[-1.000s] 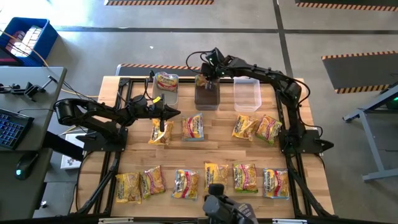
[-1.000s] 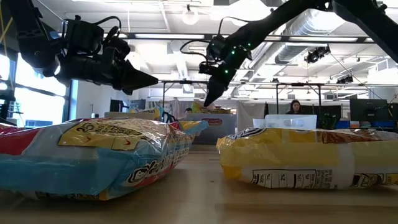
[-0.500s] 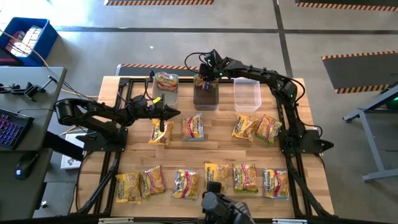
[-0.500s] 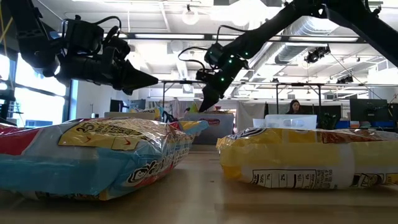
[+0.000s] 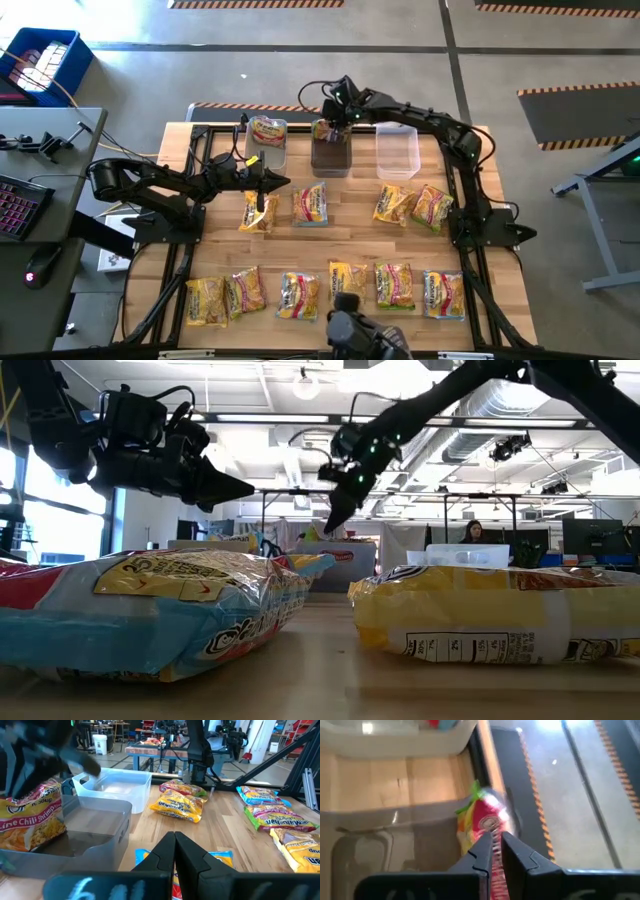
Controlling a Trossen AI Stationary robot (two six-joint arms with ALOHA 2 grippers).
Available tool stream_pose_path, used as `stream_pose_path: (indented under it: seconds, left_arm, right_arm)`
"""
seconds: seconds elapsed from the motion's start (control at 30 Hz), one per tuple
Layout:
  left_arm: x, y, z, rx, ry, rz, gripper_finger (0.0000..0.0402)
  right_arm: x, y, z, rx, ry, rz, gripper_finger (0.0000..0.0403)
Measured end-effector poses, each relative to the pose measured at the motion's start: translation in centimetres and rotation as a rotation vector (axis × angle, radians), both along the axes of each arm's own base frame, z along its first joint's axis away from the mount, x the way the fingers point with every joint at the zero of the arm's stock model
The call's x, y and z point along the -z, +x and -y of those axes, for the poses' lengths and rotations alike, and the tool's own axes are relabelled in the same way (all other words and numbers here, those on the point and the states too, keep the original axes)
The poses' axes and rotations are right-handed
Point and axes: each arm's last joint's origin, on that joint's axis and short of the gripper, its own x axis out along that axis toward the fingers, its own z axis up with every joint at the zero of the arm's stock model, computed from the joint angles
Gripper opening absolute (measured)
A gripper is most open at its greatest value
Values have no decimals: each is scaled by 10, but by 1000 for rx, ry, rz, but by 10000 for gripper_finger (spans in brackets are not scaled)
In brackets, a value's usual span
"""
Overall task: Sort Maruchan noodles
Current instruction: Put the green noodle pack into the black bin, then put the yellow noodle pack into the transparent bin
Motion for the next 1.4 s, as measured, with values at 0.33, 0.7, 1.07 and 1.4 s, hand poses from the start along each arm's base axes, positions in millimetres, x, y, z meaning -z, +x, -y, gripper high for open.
stream_pose_path:
  seconds: [0.33, 0.7, 1.07, 1.4]
  left_arm:
    - [1, 0, 0, 1, -5, -11, 0]
    - [5, 2, 6, 28, -23, -50, 0]
    - [5, 3, 10, 50, -14, -49, 0]
    - [5, 4, 11, 53, -22, -49, 0]
  right_arm:
    - [-49, -21, -30, -18, -13, 29, 1]
    - [6, -51, -107, -4, 118, 215, 0]
    - [-2, -67, -212, -85, 620, 26, 26]
    - [44, -43, -275, -166, 990, -203, 199]
